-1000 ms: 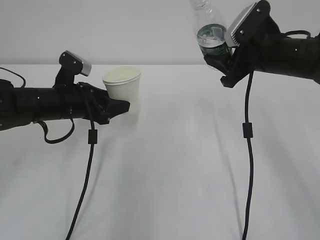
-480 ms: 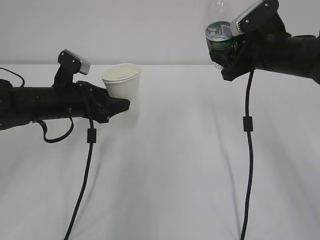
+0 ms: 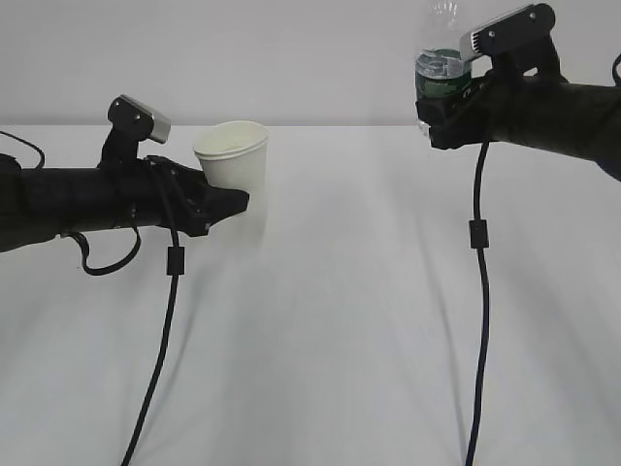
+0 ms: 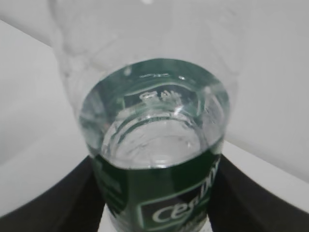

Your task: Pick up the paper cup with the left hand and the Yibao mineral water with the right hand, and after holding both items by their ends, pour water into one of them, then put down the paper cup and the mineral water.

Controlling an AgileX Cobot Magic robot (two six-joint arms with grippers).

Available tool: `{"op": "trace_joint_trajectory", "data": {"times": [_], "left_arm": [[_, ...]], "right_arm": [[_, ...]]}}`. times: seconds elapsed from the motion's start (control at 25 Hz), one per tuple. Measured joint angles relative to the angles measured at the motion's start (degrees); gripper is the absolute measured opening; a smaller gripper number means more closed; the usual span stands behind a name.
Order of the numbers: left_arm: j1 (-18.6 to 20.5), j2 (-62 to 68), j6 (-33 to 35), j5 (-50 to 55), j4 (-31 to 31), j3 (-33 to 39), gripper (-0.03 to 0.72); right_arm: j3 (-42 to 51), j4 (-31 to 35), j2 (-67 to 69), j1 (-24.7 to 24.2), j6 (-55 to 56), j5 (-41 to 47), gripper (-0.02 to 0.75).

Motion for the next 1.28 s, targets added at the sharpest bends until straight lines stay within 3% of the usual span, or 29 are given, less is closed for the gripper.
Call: {"op": "trace_joint_trajectory", "data": {"times": [0.56, 1.28], "left_arm": [[0.0, 0.0, 0.1, 0.0, -0.1, 0.0, 0.394], [0.0, 0.0, 0.1, 0.0, -0.1, 0.0, 0.394]], "right_arm": [[4.3, 20.6, 6.5, -0.5, -13.5, -9.0, 0.438], [4.3, 26.5, 17.4, -2.3, -17.8, -20.0, 0.437]]}}
